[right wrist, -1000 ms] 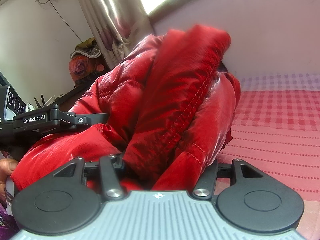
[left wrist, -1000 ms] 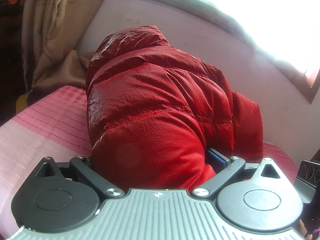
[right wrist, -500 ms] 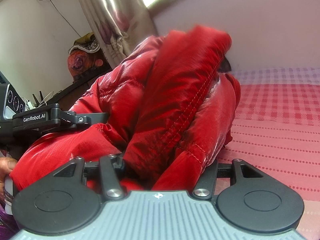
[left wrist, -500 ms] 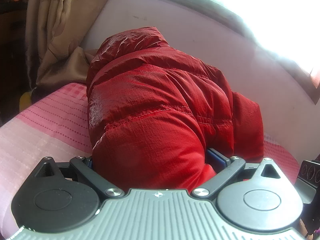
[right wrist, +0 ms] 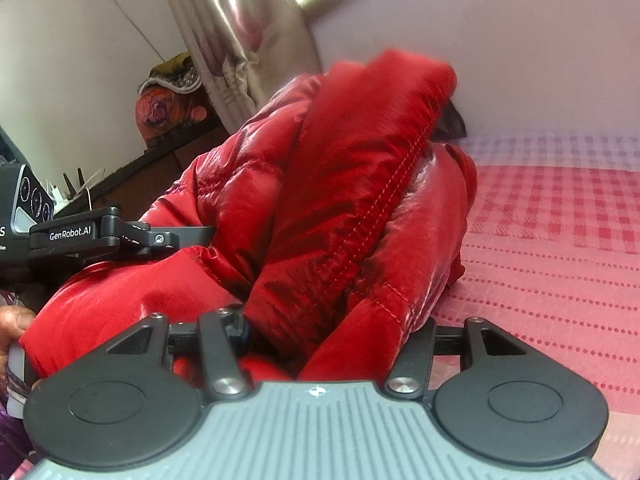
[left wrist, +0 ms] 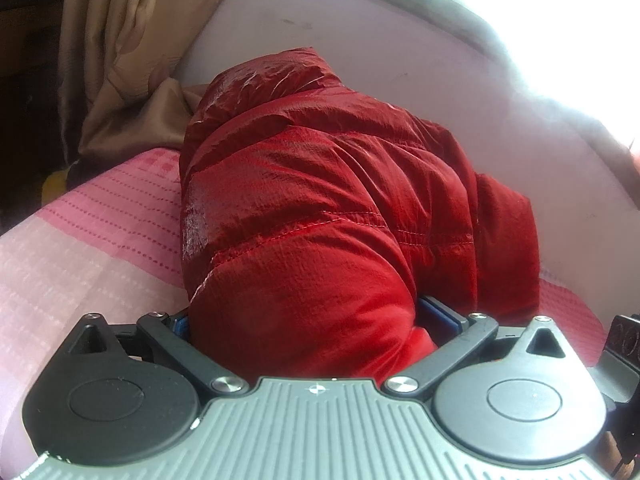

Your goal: Fold large clothes

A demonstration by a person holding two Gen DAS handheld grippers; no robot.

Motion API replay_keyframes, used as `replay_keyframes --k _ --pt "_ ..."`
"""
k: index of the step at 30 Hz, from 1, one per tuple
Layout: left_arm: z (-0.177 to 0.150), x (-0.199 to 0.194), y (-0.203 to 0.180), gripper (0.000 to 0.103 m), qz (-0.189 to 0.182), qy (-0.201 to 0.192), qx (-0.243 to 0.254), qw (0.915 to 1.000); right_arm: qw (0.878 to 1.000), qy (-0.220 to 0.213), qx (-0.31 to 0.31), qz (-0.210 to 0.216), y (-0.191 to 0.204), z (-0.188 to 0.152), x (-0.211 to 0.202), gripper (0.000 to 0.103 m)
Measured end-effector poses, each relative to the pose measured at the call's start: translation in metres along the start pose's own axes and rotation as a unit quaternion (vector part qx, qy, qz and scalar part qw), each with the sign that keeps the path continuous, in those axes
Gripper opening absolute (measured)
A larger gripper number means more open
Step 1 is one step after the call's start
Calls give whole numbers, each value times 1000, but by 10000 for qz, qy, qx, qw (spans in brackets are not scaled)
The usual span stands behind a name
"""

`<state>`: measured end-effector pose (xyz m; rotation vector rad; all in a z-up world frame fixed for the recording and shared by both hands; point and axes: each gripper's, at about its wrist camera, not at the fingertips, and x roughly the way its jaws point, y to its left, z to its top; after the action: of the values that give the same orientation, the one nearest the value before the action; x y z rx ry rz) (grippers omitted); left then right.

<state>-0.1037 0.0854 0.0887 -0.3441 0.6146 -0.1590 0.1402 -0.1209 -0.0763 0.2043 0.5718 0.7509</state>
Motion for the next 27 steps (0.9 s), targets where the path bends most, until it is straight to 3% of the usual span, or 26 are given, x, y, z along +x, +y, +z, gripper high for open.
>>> replay_keyframes --k 27 --pt "-14 -6 0 103 146 -261 304 9991 9997 -169 -46 -151 -7 -19 4 66"
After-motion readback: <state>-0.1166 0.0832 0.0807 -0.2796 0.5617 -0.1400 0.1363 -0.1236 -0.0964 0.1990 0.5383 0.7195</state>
